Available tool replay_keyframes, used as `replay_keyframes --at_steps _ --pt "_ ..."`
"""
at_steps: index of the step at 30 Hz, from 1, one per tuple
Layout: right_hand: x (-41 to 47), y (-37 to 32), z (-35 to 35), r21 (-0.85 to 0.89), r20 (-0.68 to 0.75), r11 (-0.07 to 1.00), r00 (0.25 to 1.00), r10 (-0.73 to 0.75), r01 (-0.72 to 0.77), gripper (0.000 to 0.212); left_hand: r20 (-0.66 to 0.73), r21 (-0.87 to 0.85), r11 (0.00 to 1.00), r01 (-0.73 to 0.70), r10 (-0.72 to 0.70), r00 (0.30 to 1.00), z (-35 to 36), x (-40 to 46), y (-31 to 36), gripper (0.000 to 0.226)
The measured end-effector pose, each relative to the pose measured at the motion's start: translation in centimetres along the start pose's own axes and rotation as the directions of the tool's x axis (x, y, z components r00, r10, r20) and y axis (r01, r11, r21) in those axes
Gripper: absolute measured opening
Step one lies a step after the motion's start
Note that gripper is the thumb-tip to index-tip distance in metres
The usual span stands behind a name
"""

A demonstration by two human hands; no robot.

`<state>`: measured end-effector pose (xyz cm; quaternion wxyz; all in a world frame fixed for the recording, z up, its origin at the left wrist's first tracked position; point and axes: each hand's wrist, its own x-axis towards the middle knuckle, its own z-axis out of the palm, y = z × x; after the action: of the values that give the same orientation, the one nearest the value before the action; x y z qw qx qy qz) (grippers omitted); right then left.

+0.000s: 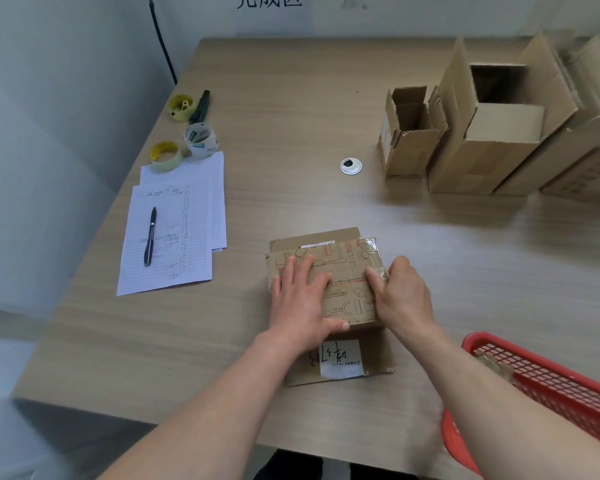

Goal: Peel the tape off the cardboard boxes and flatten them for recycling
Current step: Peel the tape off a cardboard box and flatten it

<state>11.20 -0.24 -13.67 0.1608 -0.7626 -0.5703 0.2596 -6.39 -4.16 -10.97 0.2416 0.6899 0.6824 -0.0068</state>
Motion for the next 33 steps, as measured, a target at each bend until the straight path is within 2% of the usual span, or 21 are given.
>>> replay_keyframes --at_steps 3,5,12,15,18,21,26,29,31,33 --pt "-0.2 0.4 0.0 0.040 -0.056 0.995 0.994 -0.091 0.094 0.033 -0.003 -0.008 1.000 0.002 -0.002 1.000 0.0 -0.1 0.0 0.088" --pt "-0.4 0.5 0.2 0.062 -0.073 0.992 0.992 -0.102 0.107 0.033 -0.002 -0.013 1.000 -0.001 0.001 1.000 0.1 -0.2 -0.1 0.088" --pt "-0.3 1.1 -0.1 0.309 -0.088 0.945 0.986 0.139 -0.106 0.037 0.006 -0.026 1.000 -0.014 0.014 1.000 -0.1 -0.1 -0.1 0.088" --pt "0.3 1.7 -0.3 0.417 -0.030 0.893 0.980 0.199 -0.168 0.040 0.012 -0.024 1.000 -0.016 0.016 1.000 -0.1 0.0 -0.3 0.088" --pt "1.0 2.5 -0.4 0.555 0.120 0.780 0.956 0.267 -0.288 0.040 0.012 -0.017 1.000 -0.018 0.019 1.000 -0.1 0.0 -0.2 0.089" --pt "1.1 2.2 -1.3 0.645 0.266 0.662 0.924 0.275 -0.382 0.036 0.013 -0.012 1.000 -0.017 0.017 1.000 -0.1 0.1 -0.3 0.090" --pt "-0.5 2.1 -2.6 0.705 0.324 0.542 0.888 0.327 -0.457 0.031 0.004 -0.013 1.000 -0.012 0.012 1.000 0.0 0.4 -0.3 0.091" --pt "-1.9 3.3 -2.5 0.650 0.227 0.617 0.888 0.399 -0.444 0.041 0.001 -0.017 1.000 -0.007 0.007 1.000 0.1 0.4 -0.2 0.091" --pt "-2.8 3.6 -2.4 0.522 0.099 0.785 0.938 0.332 -0.333 0.034 -0.002 -0.018 1.000 -0.002 0.002 1.000 0.2 0.5 -0.3 0.092" --pt "-3.5 3.3 -2.3 0.345 0.051 0.914 0.977 0.209 -0.213 0.041 -0.004 -0.017 1.000 0.002 -0.002 1.000 0.3 0.4 -0.3 0.092"
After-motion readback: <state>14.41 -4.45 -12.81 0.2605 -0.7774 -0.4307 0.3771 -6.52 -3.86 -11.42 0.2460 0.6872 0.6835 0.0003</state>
